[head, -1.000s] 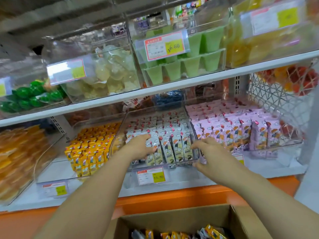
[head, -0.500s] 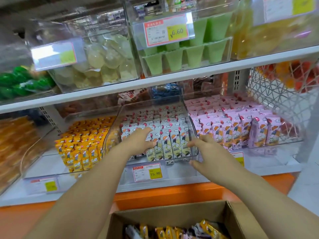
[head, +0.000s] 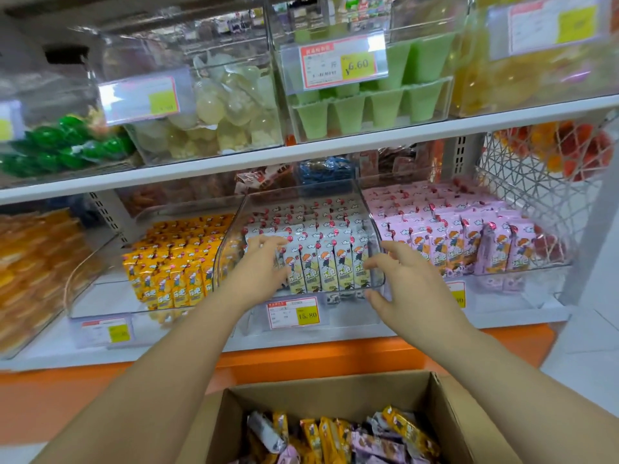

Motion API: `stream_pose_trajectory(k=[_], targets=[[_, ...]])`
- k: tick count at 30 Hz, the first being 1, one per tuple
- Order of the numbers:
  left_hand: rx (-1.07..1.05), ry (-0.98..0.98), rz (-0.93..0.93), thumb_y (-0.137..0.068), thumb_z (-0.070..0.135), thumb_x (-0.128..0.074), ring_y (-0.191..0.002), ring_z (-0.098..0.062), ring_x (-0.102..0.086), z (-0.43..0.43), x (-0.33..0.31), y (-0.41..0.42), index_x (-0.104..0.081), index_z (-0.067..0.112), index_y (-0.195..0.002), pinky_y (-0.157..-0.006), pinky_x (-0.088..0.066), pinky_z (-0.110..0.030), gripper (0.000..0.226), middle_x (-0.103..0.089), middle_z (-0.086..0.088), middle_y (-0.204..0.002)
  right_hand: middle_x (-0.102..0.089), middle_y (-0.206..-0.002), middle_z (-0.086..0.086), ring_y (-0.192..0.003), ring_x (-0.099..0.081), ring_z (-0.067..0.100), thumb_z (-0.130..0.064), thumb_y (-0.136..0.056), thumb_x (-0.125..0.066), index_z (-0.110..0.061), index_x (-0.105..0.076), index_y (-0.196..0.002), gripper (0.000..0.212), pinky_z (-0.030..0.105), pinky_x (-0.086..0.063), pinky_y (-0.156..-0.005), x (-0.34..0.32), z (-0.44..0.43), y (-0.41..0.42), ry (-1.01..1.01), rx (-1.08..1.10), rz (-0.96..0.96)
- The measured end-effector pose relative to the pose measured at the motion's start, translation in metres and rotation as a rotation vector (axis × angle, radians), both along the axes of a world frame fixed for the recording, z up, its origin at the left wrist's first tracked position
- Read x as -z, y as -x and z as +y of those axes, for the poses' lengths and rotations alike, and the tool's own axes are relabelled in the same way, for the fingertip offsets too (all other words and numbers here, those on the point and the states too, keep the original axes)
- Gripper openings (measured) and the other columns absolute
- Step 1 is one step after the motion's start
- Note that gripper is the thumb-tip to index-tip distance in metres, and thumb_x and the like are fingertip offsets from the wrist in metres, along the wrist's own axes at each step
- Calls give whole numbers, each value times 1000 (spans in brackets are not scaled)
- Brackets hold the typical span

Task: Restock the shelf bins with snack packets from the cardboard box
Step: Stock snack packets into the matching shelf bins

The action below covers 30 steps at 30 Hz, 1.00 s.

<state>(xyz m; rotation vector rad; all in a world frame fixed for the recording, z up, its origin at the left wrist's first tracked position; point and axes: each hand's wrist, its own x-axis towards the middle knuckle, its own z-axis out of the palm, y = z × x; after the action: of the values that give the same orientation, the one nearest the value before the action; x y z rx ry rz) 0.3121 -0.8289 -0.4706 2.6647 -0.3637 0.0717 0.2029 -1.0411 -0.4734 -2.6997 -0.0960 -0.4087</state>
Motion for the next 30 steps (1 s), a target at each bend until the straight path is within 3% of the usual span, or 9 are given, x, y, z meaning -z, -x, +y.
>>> stream_pose_trajectory(k=[4,6,10,15,19,22,25,28,30], targets=[[60,215,-294,-94,12,-53,-83,0,-54,3,13,53,-56,22,-122,-79,-45,-19,29,-44,10,-116,-51,-132,2,-120,-50,24,-17,-84,-65,-18,-64,-114,30,36,-41,-96,7,7,16,-39,-111,-116],[85,298,-328,-94,10,-51,-85,4,-53,3,30,83,-59,22,-114,-74,-42,-11,24,-47,15,-106,-58,-122,-3,-109,-56,19,-19,-87,-61,-21,-64,-113,26,31,-44,-84,18,13,26,-10,-166,-61],[-12,371,-190,-95,11,-51,-87,6,-54,10,91,123,-62,23,-109,-75,-44,-9,22,-57,14,-103,-61,-117,-11,-103,-58,13,-30,-93,-51,-29,-58,-115,23,29,-48,-81,56,23,41,94,-236,155],[-84,197,153,-94,14,-52,-88,-5,-55,26,182,140,-59,24,-118,-82,-44,-20,27,-53,5,-120,-60,-123,-4,-109,-57,16,-33,-93,-52,-29,-53,-124,31,31,-49,-85,125,17,51,166,-243,514],[-207,98,274,-91,16,-56,-114,-23,-52,48,229,149,-57,19,-125,-93,-43,-30,35,-49,-4,-128,-59,-126,5,-112,-57,23,-34,-92,-53,-24,-49,-130,39,36,-48,-91,184,-1,48,139,-147,752],[-259,49,327,-91,22,-59,-121,-28,-46,58,250,148,-51,19,-132,-97,-40,-35,42,-43,-9,-135,-50,-134,8,-115,-54,26,-34,-90,-50,-31,-36,-138,50,34,-45,-94,227,-15,45,59,-48,840],[-255,26,355,-93,25,-56,-121,-30,-47,58,252,139,-44,20,-136,-90,-45,-38,45,-34,-8,-140,-35,-143,14,-124,-44,31,-22,-92,-55,-16,-22,-148,65,37,-41,-99,245,-17,42,-15,58,867],[-249,4,410,-95,25,-52,-114,-29,-52,55,260,130,-37,22,-142,-83,-44,-33,50,-28,-5,-145,-27,-147,12,-127,-41,31,-28,-93,-57,-14,-22,-148,67,39,-39,-102,261,-8,30,-39,92,868],[-223,-101,401,-95,29,-49,-124,-26,-44,55,268,129,-39,26,-142,-96,-37,-32,48,-26,-2,-149,-23,-151,11,-131,-36,33,-34,-93,-57,-17,-23,-148,67,42,-37,-105,268,-4,24,-32,81,881]])
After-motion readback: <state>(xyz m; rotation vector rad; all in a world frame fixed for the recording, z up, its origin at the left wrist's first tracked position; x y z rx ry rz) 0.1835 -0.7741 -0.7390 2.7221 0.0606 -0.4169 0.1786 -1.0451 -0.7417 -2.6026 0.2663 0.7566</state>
